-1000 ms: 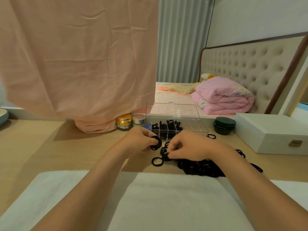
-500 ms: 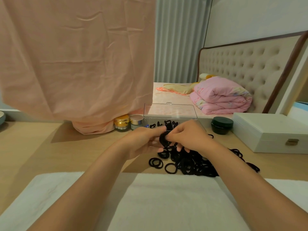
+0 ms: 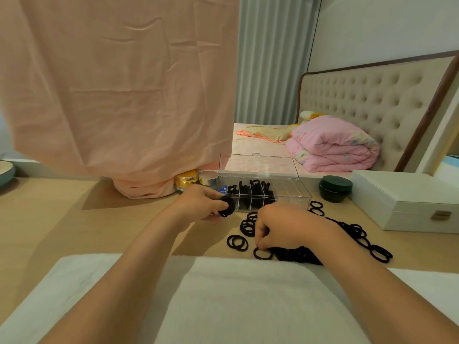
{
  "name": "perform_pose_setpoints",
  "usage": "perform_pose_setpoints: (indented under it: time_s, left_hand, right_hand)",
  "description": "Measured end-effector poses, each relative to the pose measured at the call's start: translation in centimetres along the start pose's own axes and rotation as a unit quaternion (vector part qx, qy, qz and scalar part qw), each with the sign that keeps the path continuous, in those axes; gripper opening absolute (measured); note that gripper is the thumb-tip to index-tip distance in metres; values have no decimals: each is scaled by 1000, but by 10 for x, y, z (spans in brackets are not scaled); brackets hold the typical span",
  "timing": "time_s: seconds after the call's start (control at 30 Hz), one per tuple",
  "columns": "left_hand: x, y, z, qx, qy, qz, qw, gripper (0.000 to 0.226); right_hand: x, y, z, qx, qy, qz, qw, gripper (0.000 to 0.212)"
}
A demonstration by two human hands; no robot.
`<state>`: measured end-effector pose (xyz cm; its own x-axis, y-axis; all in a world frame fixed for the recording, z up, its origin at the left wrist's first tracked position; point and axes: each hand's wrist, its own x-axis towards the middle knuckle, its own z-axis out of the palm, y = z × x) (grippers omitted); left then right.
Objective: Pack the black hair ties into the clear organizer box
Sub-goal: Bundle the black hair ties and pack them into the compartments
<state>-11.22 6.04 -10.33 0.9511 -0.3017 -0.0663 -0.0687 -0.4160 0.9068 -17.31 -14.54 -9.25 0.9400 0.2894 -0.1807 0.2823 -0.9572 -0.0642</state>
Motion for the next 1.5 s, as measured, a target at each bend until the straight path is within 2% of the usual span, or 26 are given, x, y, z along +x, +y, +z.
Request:
perform_pose_setpoints:
  time_s: [0.13,0.2,0.3,0.43,0.6,0.67,0.77,0.83,0.93,1.03,1.1,1.2,1.27,1.4,1.5]
  left_hand:
    - [3,-11,-2,41,9,15,999,19]
    - [3,-14,-4,45,12,19,999,16]
    - [3,-15,-5,46,11,23,999,17]
    - [2,-15,-5,45,1,30,999,20]
    - [2,-14,-3,48,-2,31,998,23]
    - [1,-14,-1,47,-6,31,998,23]
    - [-1,-11,3,24,-21,36,999,19]
    - [-1,-10,6,-37,-45,27,998,20]
    - [-2,-3,11,-186,-106,-3,977,21]
    - [-5,7,16,-262,-136,-13,955,30]
    - [-7,12,20,-243,-139,7,960,31]
    - [-6,17,27,-162,-88,39,982,25]
    - [-3,20,28,-163,-83,39,982,27]
    - [6,35,30,-164,-123,53,977,27]
    - [16,51,36,-140,-109,87,980,28]
  right_hand:
    - [1,-3,-2,140,62,-16,988,8]
    - [7,-10,2,169,92,-19,981,9]
    - [15,-20,10,105,89,-24,990,25]
    - [21,-27,15,-5,65,-24,998,24]
    - [20,-28,16,3,90,-24,996,13]
    - [18,-25,14,40,101,-19,994,10]
    - [16,-16,3,215,174,-1,961,8]
    - [14,-12,-3,287,225,15,931,8]
    - [12,-8,-4,311,263,43,913,8]
    - [11,-5,-4,322,282,77,900,9]
    - [9,-3,-5,328,286,87,896,10]
    - [6,0,-9,350,284,86,889,7]
    - [4,6,-14,372,281,87,881,3]
    - [-4,23,-23,476,201,76,853,38]
    - [-8,37,-32,535,175,72,823,35]
